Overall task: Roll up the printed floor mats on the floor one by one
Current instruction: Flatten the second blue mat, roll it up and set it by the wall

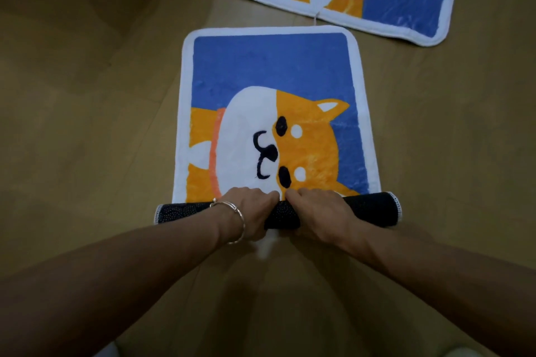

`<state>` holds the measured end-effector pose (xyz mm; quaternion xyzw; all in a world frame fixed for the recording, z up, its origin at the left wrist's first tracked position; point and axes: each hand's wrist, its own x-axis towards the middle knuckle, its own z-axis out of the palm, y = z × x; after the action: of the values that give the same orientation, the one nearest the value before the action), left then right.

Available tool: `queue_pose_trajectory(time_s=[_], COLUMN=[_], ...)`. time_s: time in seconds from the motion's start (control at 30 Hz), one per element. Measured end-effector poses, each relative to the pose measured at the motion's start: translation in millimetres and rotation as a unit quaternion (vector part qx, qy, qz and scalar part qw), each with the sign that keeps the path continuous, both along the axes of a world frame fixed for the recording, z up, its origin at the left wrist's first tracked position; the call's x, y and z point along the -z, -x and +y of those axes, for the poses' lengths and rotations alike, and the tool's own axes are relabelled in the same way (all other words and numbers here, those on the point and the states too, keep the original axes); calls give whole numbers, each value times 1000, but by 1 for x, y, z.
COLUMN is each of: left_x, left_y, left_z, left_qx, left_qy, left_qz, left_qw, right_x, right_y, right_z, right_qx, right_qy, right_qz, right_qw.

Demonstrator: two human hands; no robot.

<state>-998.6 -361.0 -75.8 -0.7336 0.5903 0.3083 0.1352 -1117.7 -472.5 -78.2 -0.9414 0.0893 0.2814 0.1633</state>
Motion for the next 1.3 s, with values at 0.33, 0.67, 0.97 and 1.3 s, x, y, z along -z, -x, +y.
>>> queue_pose_trajectory(time_s=[0.33,0.67,0.97,1.3], left_x=[6,10,14,18], left_y=[3,-5,-6,-9], left_z=[9,10,9,5], left_qx=[15,0,13,27], left_qy=[2,21,37,67], left_qz=[-22,-19,-45,-80], left_qw=[1000,1000,998,994], right_x=[0,2,12,10], right_y=[-15,-20,-12,-26], right_z=[-4,-8,-11,-19], right_qx=[13,26,-3,13], right_qy=[-53,-23,33,-20], right_qz=[80,59,-13,77], right_qw=[995,998,999,997])
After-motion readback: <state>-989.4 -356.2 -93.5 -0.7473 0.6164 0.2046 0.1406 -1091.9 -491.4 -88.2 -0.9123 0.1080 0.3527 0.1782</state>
